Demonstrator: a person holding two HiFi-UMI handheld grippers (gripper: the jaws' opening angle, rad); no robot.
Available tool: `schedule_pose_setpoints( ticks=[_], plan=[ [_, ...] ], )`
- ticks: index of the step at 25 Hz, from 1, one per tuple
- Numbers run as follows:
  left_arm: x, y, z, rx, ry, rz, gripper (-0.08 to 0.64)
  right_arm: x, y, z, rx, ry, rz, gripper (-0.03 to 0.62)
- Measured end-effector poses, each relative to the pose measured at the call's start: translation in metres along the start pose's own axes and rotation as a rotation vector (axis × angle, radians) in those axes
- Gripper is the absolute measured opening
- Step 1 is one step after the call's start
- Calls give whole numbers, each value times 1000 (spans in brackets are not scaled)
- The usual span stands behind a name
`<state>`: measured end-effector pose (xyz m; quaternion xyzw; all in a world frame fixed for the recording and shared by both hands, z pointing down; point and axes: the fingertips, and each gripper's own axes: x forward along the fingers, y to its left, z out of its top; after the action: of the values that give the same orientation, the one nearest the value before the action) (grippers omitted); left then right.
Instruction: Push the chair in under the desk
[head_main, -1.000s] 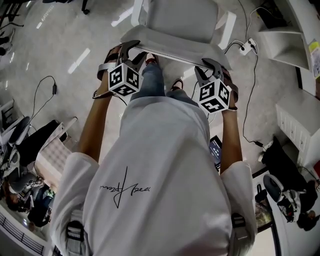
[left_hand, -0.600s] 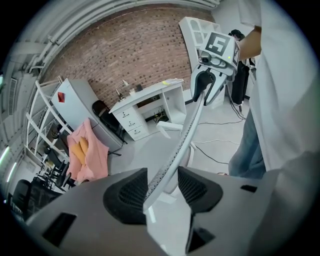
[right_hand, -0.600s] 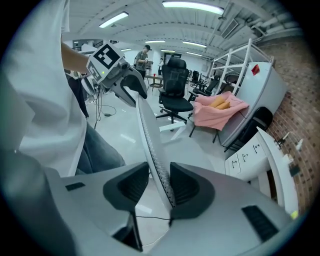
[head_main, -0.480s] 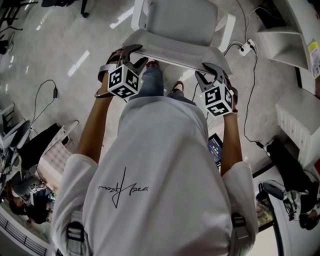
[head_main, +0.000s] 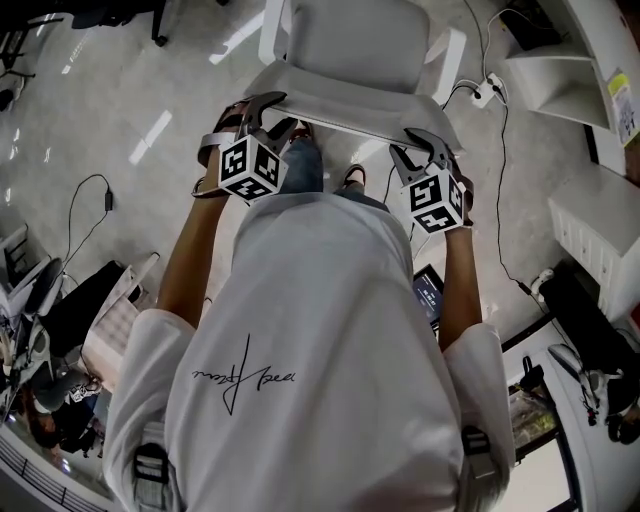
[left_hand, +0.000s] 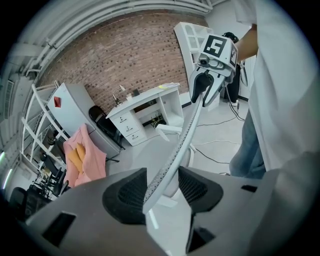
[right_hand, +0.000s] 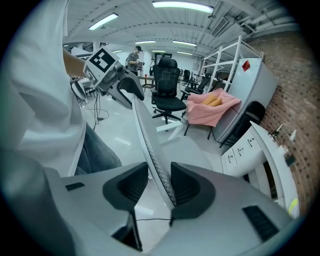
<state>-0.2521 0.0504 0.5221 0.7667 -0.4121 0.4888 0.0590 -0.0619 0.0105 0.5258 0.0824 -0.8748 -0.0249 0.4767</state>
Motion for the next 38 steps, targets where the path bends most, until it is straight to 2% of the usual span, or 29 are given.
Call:
schedule_pose_setpoints(
  ticks=[17, 24, 32, 38],
  plan=[
    [30, 48, 13, 122, -83, -26, 190, 17, -35, 14, 114, 28, -95, 166],
    [37, 60, 14, 156, -114, -51, 190, 23, -39, 18, 142, 25, -121, 168],
    [50, 79, 22, 179, -148, -44, 198, 27, -51, 22, 176, 34, -166, 169],
    [62, 96, 33, 199, -142, -60, 202, 30, -65, 26, 197, -9, -182, 169]
  ],
)
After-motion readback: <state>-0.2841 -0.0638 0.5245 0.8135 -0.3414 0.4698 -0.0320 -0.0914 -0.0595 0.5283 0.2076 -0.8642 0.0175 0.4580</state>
